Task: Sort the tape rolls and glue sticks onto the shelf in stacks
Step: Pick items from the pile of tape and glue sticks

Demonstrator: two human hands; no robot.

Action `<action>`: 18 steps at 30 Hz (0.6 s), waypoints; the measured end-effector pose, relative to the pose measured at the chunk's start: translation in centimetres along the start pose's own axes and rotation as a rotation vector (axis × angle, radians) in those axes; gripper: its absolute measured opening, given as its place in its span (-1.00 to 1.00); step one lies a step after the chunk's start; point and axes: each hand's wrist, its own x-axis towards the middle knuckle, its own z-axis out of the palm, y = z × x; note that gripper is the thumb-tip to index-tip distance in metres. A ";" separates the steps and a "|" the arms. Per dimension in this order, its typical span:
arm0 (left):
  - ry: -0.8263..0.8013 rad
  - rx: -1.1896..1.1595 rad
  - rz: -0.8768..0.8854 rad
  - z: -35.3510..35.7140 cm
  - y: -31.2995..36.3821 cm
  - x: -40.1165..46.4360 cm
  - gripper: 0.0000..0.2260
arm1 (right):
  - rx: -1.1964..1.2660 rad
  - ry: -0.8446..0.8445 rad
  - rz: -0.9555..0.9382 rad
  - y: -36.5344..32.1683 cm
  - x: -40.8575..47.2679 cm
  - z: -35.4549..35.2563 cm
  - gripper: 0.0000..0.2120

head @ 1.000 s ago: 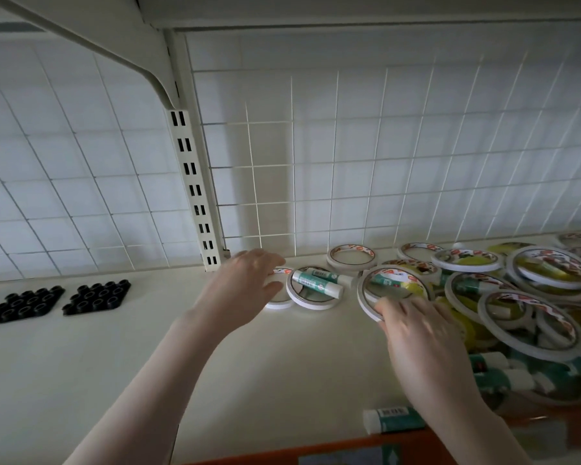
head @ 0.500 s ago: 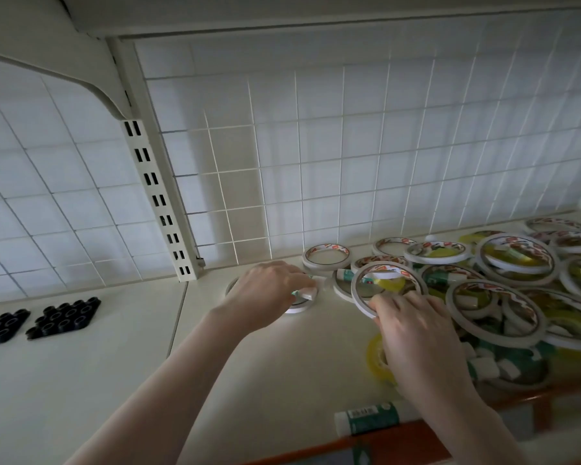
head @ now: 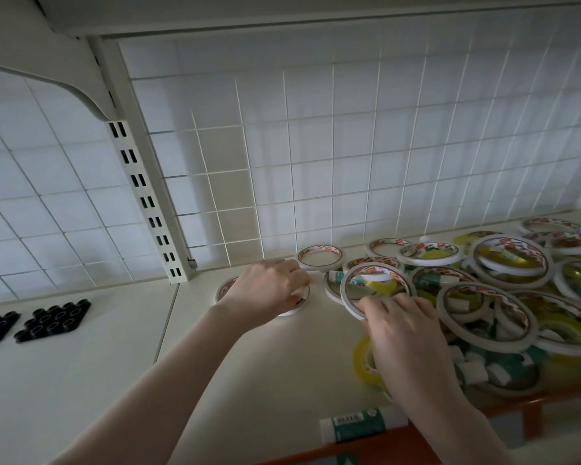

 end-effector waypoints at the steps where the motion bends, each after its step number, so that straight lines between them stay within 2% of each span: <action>1: 0.010 -0.003 -0.003 0.1 0.0 0.0 -0.82 | 0.005 -0.003 -0.003 0.0 0.0 0.0 -0.72; 5: 0.097 -0.044 -0.040 0.2 0.1 -0.5 -0.93 | 0.024 0.003 -0.025 0.2 0.0 0.0 -0.71; 7: 0.138 -0.093 -0.103 -0.2 0.5 -1.0 -0.87 | 0.035 0.009 -0.041 0.2 0.0 0.0 -0.71; 10: 0.226 -0.198 -0.296 -1.4 1.0 -2.0 -0.86 | 0.037 0.019 -0.070 0.2 0.1 -0.1 -0.71; 14: 0.415 -0.266 -0.402 -3.4 1.5 -3.4 -0.83 | 0.079 0.039 -0.119 -0.5 0.5 -0.1 -0.73; 18: 0.484 -0.297 -0.525 -5.3 1.3 -5.6 -0.82 | 0.167 0.055 -0.187 -2.0 1.0 0.1 -0.73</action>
